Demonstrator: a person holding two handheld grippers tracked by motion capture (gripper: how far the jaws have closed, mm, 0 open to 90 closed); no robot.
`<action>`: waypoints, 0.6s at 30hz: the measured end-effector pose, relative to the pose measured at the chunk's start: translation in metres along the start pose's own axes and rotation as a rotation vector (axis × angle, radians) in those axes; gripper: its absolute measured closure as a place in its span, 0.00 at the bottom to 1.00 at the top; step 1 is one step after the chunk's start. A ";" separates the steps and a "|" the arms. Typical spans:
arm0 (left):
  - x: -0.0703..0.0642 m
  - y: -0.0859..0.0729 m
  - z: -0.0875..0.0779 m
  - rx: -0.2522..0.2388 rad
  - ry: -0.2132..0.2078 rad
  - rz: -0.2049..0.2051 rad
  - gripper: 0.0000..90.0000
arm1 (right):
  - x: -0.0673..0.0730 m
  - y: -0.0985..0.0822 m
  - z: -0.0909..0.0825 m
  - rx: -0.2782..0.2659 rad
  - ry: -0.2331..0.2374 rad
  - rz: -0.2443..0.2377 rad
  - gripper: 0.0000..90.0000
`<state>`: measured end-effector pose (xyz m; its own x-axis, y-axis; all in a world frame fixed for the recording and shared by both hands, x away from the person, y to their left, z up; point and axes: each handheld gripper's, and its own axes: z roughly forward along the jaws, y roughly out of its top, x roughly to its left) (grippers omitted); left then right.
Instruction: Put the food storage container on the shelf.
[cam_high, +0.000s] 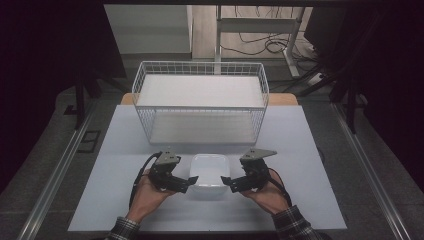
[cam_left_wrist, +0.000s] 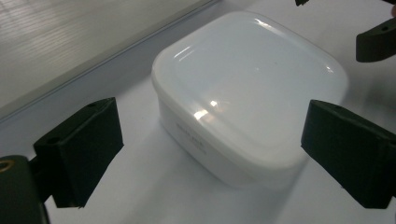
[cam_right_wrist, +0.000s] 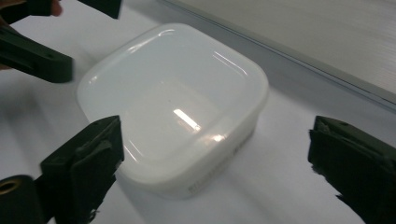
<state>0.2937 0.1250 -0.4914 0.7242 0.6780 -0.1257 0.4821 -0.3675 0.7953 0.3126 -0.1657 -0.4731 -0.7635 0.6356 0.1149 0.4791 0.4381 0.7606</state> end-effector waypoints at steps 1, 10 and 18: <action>0.000 0.002 0.004 0.007 0.003 -0.002 0.06 | 0.001 0.002 0.002 0.005 0.002 0.001 0.07; 0.008 -0.001 0.027 0.001 -0.077 -0.062 0.03 | -0.002 0.010 0.028 0.065 0.043 0.007 0.07; 0.005 -0.012 0.022 0.004 -0.188 -0.144 0.16 | -0.005 0.000 0.027 0.096 0.132 0.112 0.18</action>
<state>0.3026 0.1182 -0.5146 0.7268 0.5933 -0.3462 0.5888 -0.2786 0.7587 0.3278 -0.1515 -0.4911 -0.7504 0.5973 0.2831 0.5984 0.4320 0.6747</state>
